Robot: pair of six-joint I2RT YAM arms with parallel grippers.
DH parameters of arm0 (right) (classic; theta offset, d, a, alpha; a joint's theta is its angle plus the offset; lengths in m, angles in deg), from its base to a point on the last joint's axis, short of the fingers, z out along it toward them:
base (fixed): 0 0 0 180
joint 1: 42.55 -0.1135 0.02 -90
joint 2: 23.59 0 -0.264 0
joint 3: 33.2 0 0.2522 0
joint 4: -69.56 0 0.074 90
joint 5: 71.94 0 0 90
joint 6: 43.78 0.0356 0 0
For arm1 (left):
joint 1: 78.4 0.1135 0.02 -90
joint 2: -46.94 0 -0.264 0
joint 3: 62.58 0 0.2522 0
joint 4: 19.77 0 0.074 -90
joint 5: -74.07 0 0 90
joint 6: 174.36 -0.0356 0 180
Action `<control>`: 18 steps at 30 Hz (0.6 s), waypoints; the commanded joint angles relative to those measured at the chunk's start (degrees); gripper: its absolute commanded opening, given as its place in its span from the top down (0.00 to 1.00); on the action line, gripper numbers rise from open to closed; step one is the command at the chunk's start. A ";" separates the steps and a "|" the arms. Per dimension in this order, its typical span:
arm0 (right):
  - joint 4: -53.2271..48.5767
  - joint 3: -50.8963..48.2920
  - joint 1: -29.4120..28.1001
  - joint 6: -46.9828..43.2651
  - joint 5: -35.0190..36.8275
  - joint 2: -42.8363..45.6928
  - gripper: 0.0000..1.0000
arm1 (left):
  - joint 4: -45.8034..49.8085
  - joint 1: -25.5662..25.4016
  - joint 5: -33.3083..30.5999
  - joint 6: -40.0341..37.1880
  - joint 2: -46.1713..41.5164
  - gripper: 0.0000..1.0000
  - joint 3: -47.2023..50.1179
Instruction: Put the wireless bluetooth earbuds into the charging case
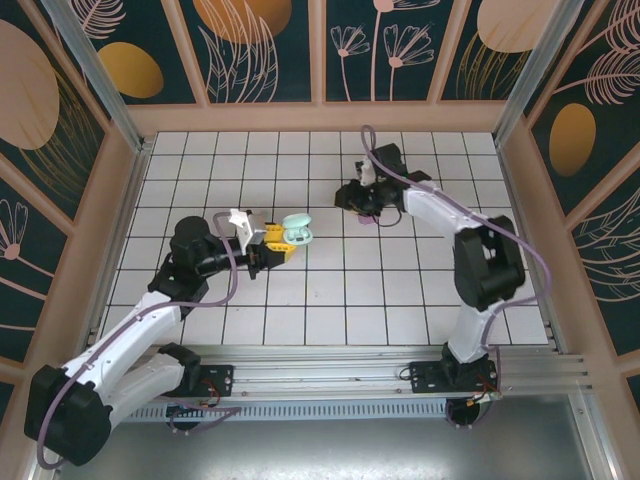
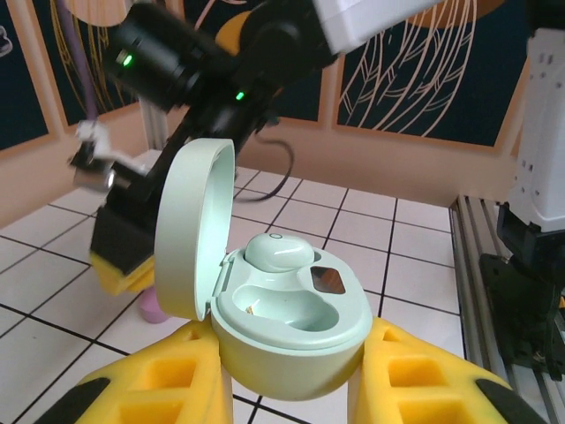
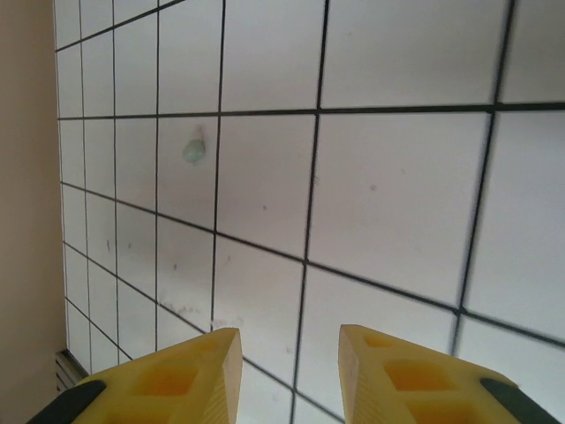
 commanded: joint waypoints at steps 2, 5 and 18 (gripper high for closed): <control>1.93 10.04 -3.99 4.40 0.89 -7.61 0.66 | 0.73 -0.17 -1.82 1.02 -2.42 0.93 1.20; 0.26 17.57 -6.18 5.72 2.24 -14.53 0.66 | 1.82 -0.17 -2.70 0.85 -3.21 0.93 1.32; -6.85 43.72 -13.20 9.92 10.02 -34.12 0.71 | 1.87 -0.17 -3.34 0.94 -4.23 0.93 2.40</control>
